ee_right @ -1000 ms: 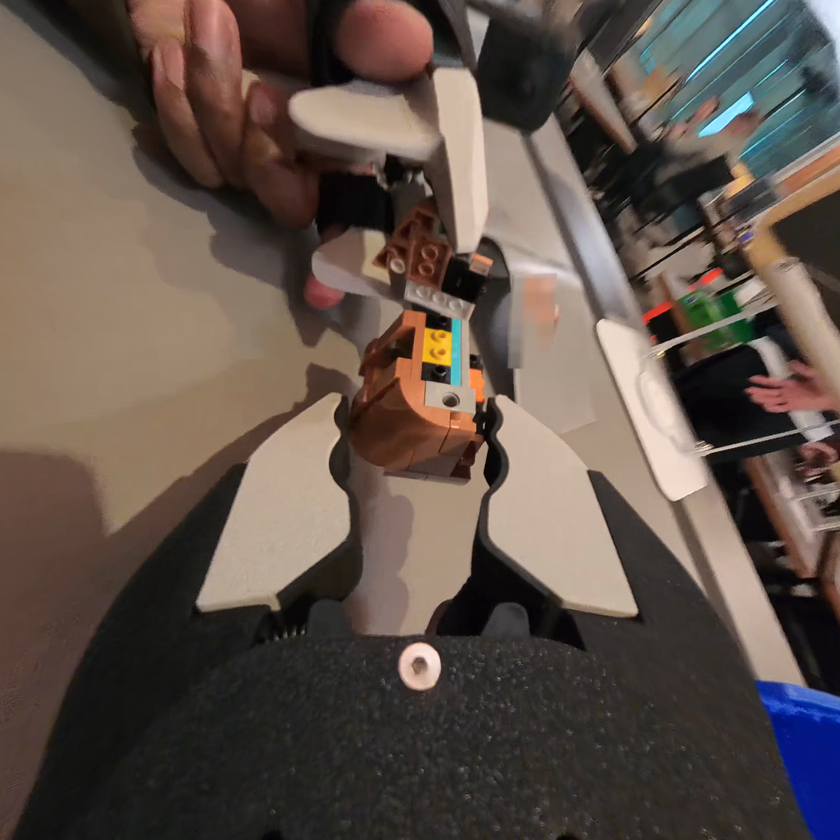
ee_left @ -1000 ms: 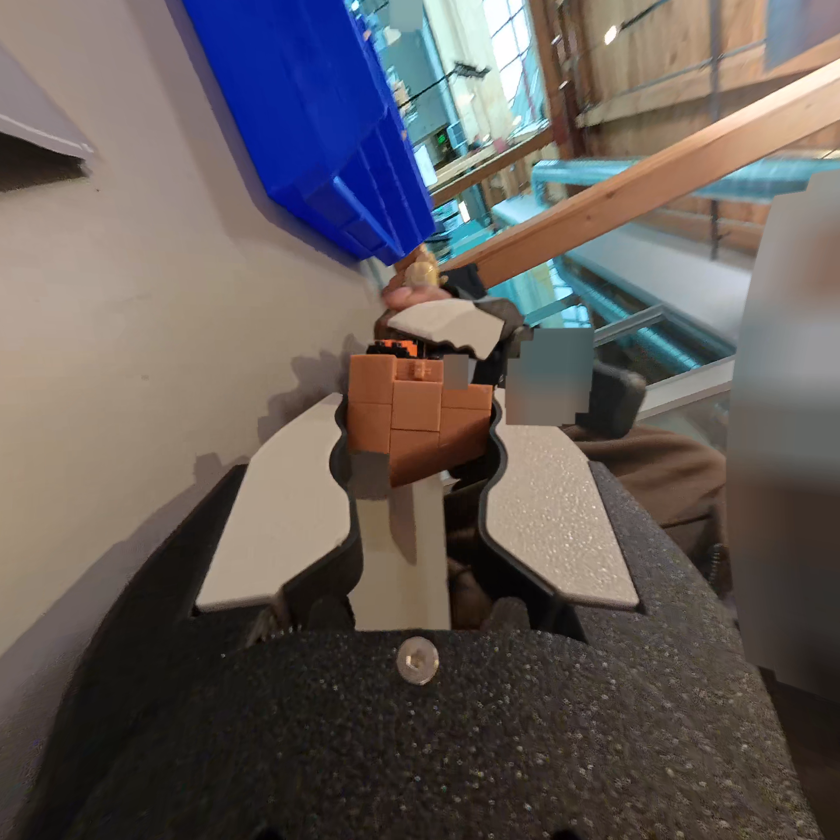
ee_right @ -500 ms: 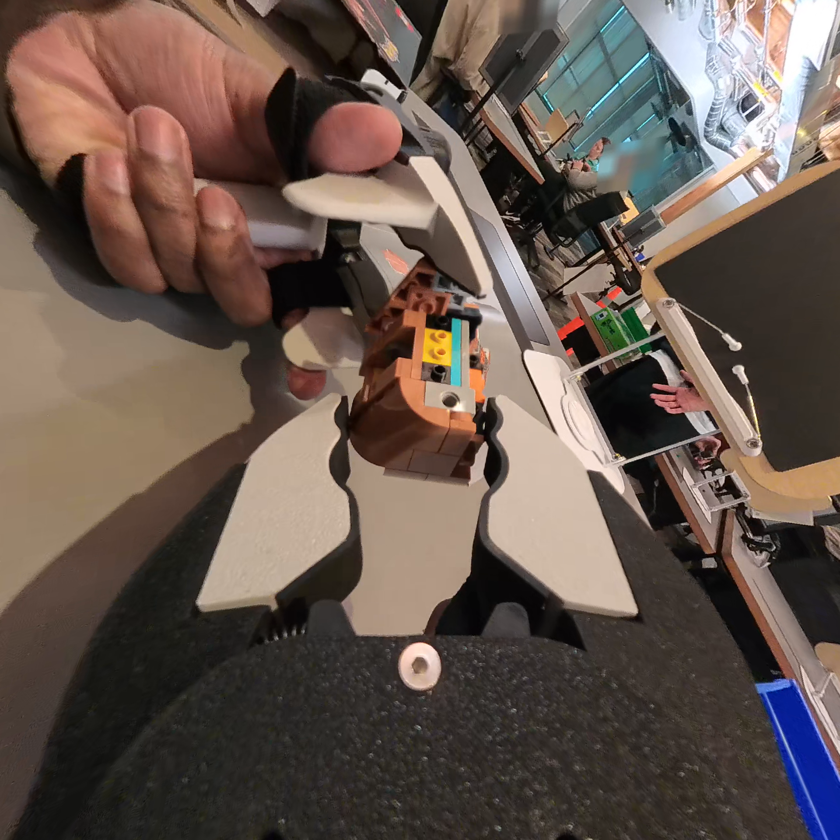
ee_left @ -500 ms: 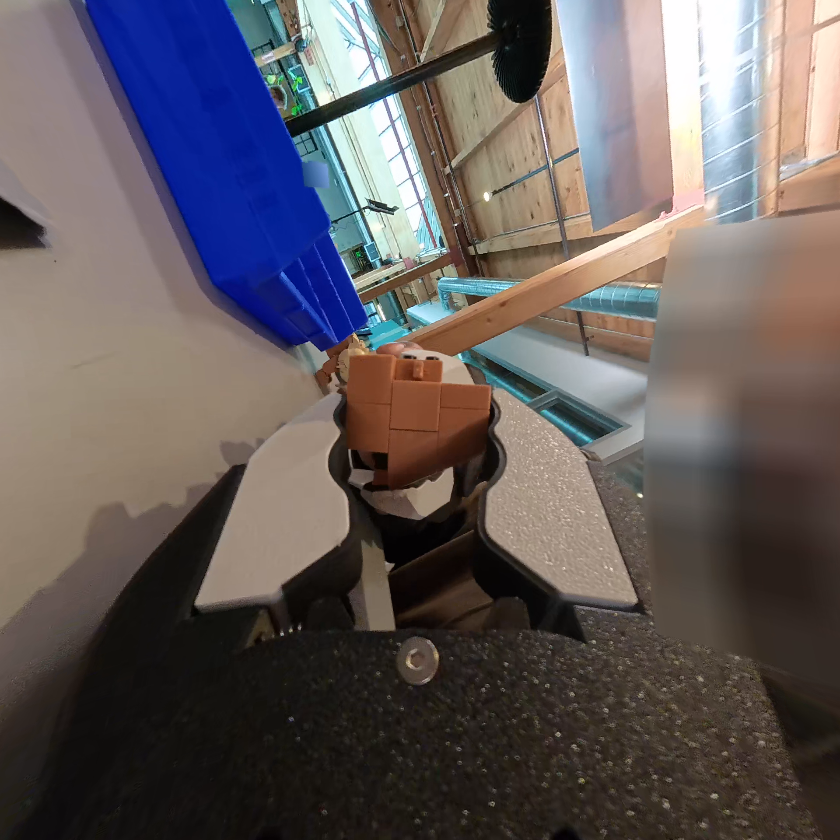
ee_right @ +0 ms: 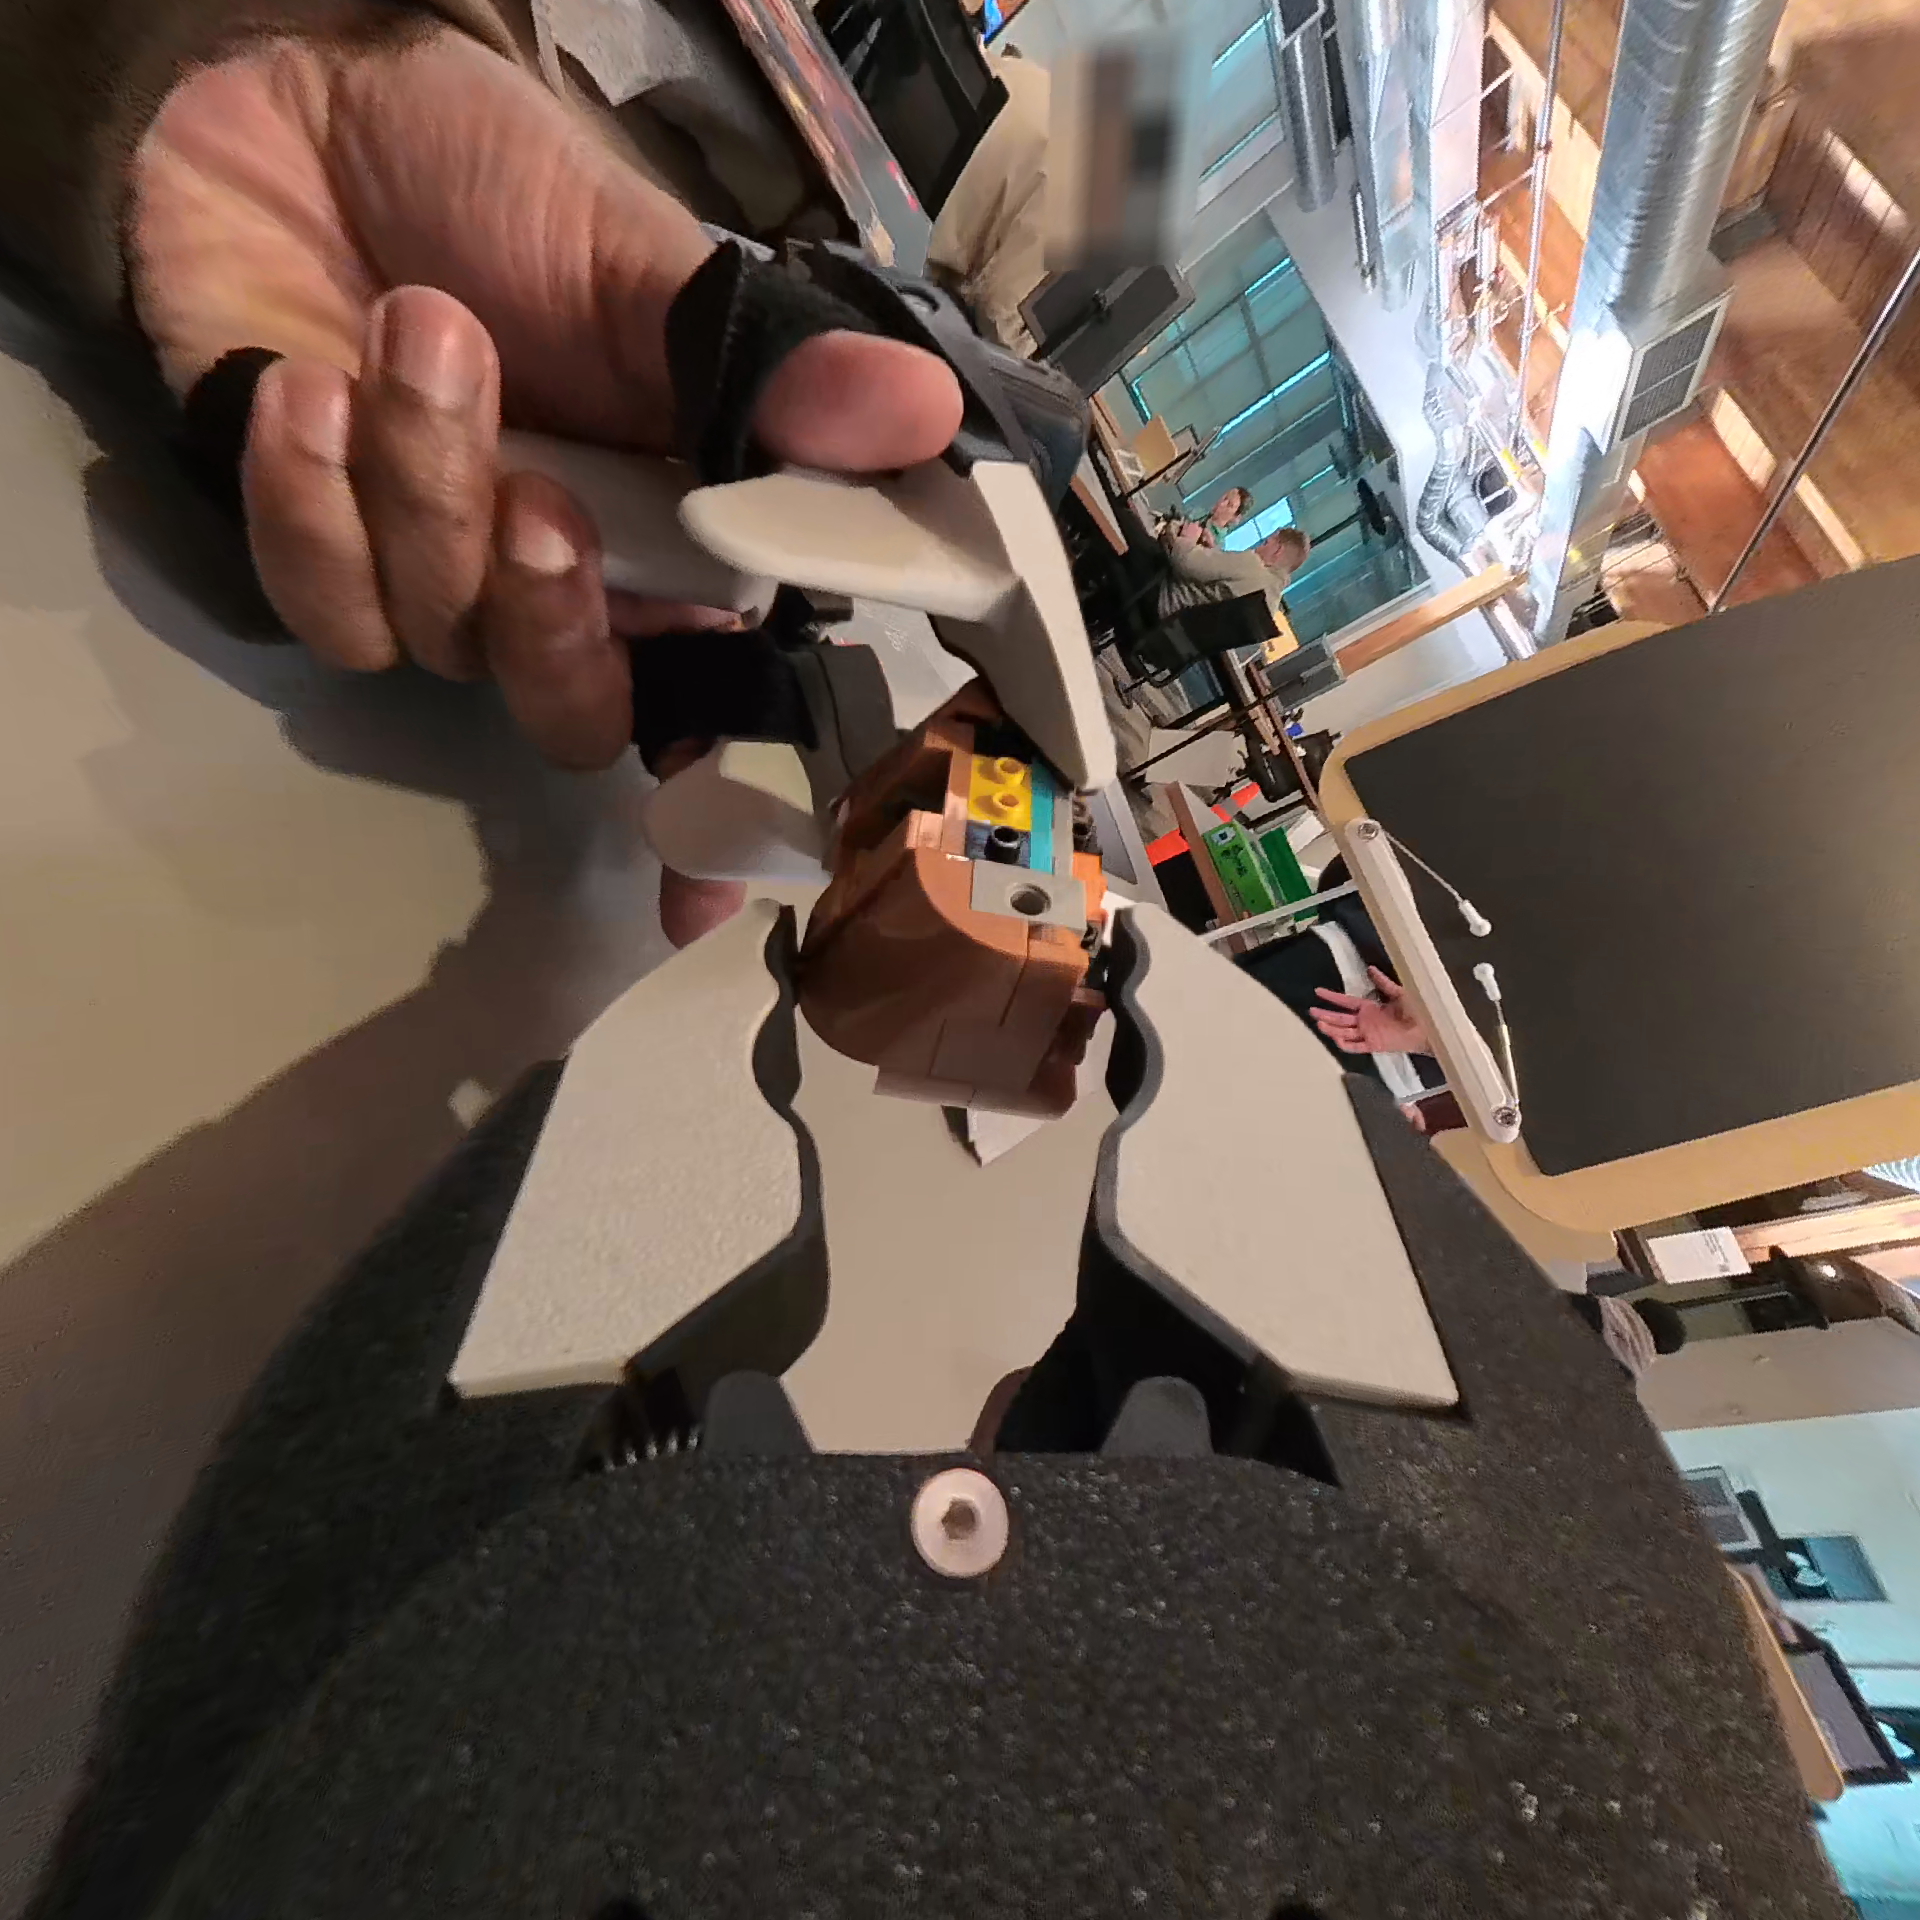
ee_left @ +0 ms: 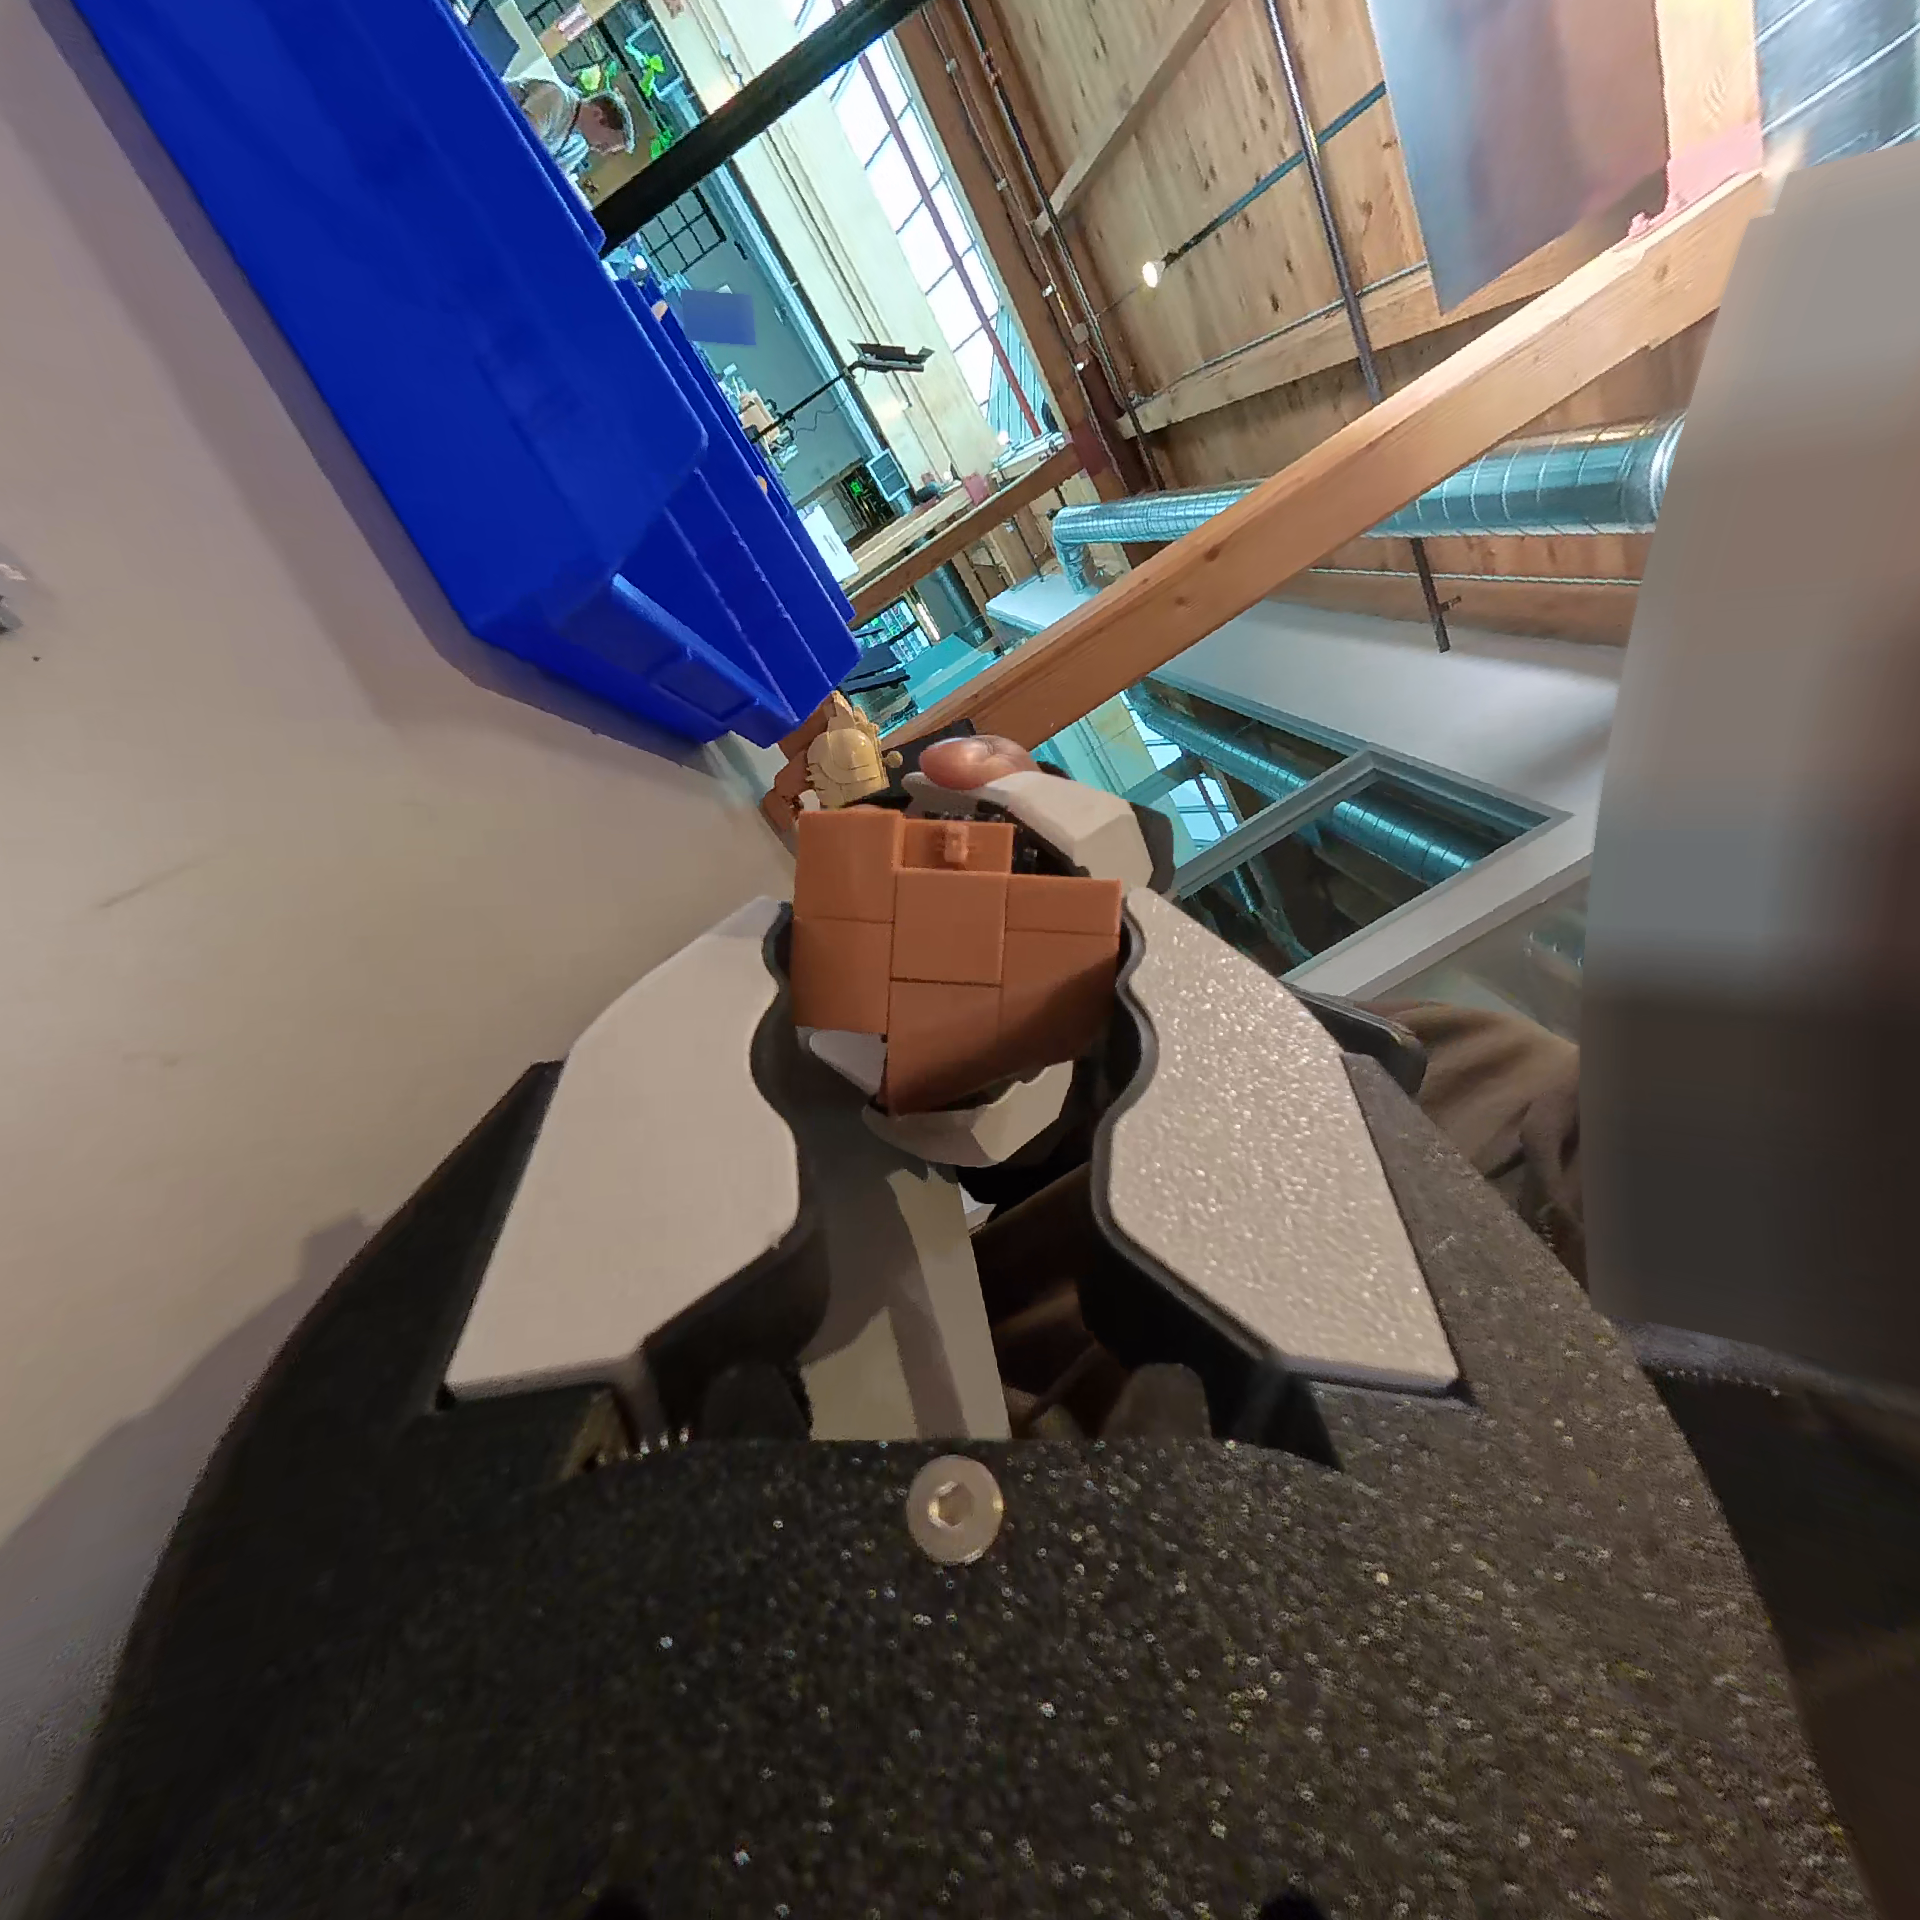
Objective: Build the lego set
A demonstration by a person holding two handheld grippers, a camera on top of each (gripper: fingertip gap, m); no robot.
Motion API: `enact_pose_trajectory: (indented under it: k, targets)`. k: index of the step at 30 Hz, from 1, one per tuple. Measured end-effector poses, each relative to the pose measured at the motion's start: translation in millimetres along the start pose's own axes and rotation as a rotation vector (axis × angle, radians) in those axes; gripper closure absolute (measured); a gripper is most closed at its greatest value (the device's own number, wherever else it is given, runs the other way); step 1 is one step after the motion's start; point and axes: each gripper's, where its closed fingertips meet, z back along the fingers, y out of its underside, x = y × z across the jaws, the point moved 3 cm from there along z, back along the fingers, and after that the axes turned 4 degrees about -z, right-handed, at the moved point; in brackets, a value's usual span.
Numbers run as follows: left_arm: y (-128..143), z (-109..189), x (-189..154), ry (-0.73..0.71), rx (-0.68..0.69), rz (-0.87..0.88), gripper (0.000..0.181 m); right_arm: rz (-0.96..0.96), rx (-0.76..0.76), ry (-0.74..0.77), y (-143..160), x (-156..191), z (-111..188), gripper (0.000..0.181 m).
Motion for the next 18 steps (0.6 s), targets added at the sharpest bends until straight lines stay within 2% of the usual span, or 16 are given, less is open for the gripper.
enact_pose_trajectory:
  k: [9, 18]
  targets:
    - [4.7, -0.3, -4.1, 0.032, 0.048, -0.003, 0.124, 0.049, -0.056, 0.018, -2.6, 2.9, 2.5, 0.124]
    - [4.4, -2.0, -6.4, 0.063, 0.028, 0.011, 0.124, 0.031, -0.071, 0.014, -4.1, 2.0, 3.0, 0.124]
